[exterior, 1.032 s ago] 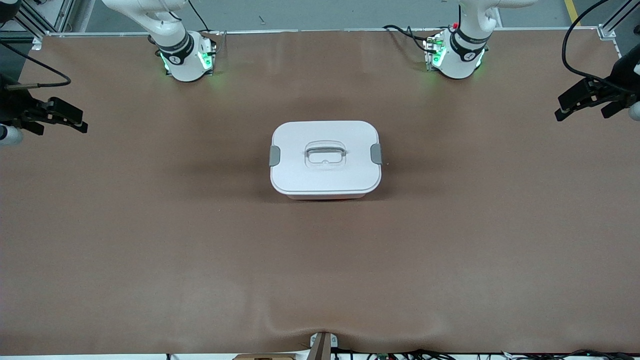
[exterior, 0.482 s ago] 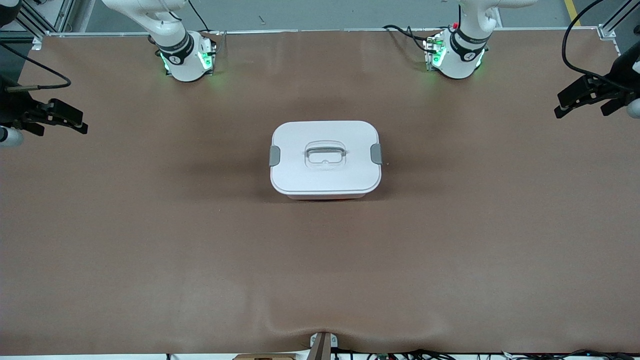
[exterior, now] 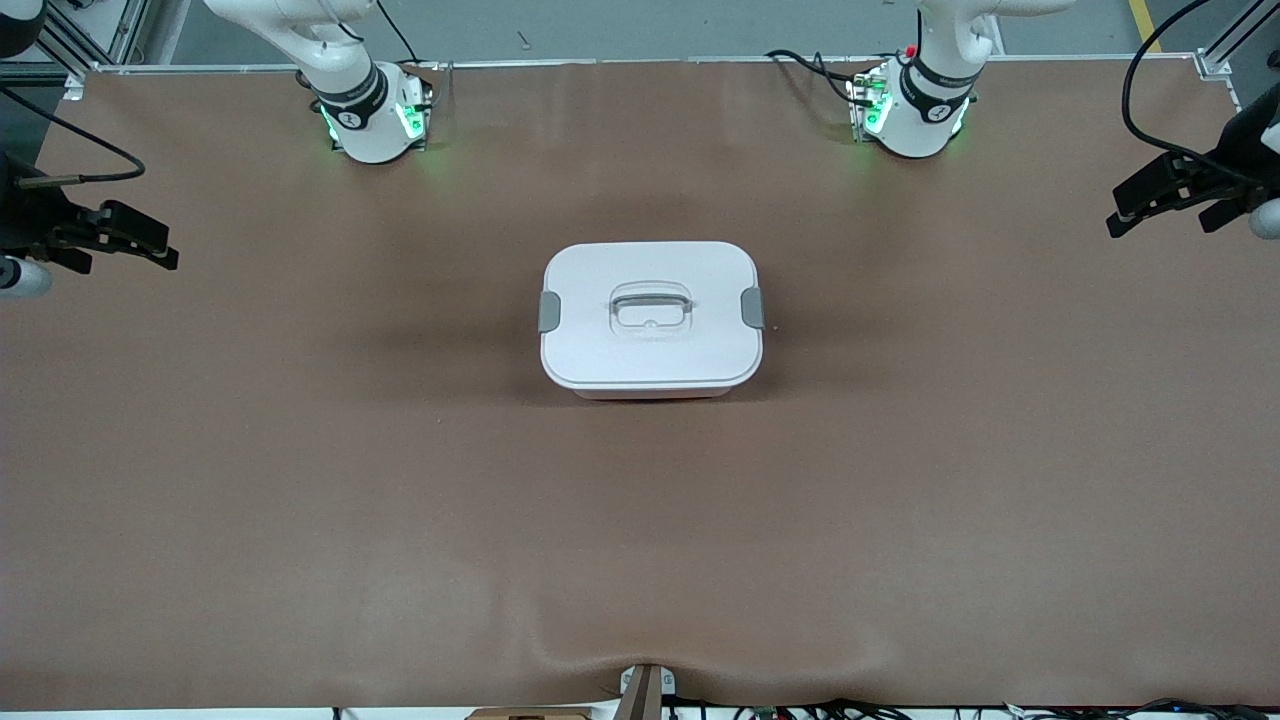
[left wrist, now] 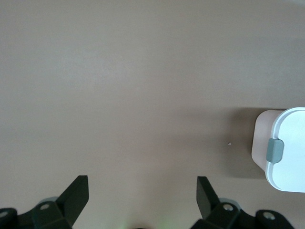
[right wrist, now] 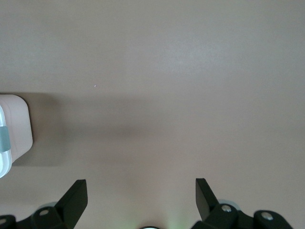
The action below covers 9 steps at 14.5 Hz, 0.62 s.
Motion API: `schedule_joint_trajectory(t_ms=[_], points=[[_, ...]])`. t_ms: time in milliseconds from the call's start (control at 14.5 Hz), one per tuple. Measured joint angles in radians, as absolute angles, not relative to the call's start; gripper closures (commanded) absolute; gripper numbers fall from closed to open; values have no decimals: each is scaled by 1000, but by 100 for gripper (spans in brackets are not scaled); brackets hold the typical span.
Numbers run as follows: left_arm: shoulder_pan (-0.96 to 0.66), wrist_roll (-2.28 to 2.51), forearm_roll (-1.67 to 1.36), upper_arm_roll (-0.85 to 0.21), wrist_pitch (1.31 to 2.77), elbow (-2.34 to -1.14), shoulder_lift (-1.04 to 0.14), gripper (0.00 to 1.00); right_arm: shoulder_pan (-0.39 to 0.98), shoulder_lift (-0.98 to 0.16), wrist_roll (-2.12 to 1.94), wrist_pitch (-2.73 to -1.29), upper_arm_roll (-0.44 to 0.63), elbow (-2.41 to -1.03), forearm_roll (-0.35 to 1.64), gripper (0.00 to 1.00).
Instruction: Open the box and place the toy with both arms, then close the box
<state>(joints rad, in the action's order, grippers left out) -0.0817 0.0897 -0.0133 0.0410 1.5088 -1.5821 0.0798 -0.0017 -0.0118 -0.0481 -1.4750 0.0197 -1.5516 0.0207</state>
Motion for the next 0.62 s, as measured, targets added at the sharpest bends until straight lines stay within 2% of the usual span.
schedule_joint_trajectory(t_ms=[619], points=[[-82,84,-13,43,1509,-1582,75,0,-1,-12,-48,-1491,19,-1552,21,0]])
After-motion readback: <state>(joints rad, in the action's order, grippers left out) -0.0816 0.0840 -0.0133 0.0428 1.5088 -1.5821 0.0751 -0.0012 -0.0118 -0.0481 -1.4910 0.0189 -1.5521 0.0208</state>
